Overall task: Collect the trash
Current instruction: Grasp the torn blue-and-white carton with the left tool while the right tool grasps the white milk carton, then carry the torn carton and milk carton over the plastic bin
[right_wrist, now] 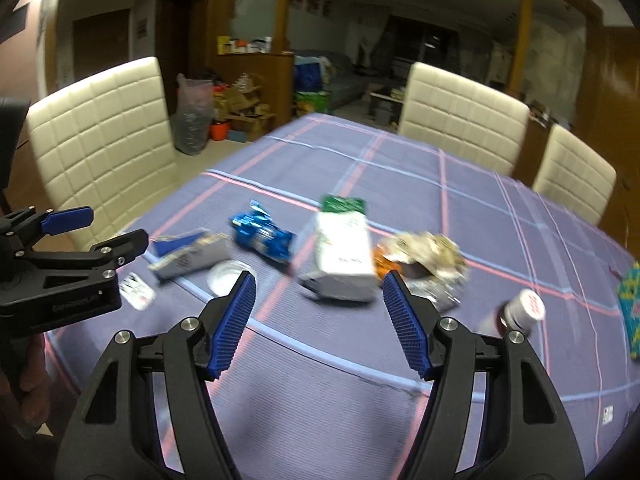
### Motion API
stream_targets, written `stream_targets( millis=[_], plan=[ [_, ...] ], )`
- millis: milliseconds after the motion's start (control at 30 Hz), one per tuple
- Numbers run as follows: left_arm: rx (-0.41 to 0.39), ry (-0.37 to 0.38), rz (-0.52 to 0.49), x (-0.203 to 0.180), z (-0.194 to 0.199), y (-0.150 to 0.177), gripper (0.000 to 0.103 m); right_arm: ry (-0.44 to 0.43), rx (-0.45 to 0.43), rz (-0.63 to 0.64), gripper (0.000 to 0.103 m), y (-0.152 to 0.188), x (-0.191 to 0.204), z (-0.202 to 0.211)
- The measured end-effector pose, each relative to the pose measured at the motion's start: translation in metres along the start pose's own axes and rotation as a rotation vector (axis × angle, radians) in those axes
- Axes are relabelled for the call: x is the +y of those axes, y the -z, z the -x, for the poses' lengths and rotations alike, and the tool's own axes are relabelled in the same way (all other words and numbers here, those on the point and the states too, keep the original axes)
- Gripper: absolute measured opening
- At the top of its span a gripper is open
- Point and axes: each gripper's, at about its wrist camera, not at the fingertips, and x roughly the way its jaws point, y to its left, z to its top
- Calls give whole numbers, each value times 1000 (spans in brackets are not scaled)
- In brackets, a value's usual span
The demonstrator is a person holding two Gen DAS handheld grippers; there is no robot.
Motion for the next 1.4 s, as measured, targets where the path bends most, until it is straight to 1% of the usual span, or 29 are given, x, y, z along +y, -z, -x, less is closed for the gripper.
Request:
stream_targets(
  millis=[100,233,567,667,867,933,1000,1033,1067,1100,1133,1200,1267,1400],
  plan=[
    [19,2,-13,-8,-7,1,79,-3,21,-39,67,5,-19,-6],
    [45,-5,-2,-9,-18,-2,79,-22,41,-50,67,6,-27,-18],
    [92,-37,-9,-6,-43,-1,79,-59,76,-33,68,-8,-14,-52],
    [103,-36,-23,-8,-50,0,79,-58,84,-36,72,-13,-13,-61],
    [116,-11,-48,-12,-58,3,79,-39,98,-30,74,-17,-9,-74],
    [109,-1,-48,-12,-58,3,76,-27,108,-27,74,-17,-8,-79],
    [112,9,-47,-12,-59,3,64,-21,115,-27,74,-17,-8,-83],
    [122,16,-47,-12,-61,3,60,-19,119,-27,73,-16,-8,-84],
    [134,22,-46,-12,-64,3,51,-20,127,-26,71,-15,-7,-87],
    [138,30,-41,-11,-65,3,48,-18,132,-25,69,-14,-7,-89],
    [133,30,-40,-11,-64,2,47,-12,135,-20,62,-13,-6,-90],
    [127,38,-45,-11,-64,2,38,-8,127,-14,60,-13,-5,-90],
    [110,40,-54,-14,-61,3,35,1,101,-12,47,-14,-6,-86],
    [73,27,-59,-14,-53,3,33,-18,101,-22,47,-14,-7,-81]
  ],
)
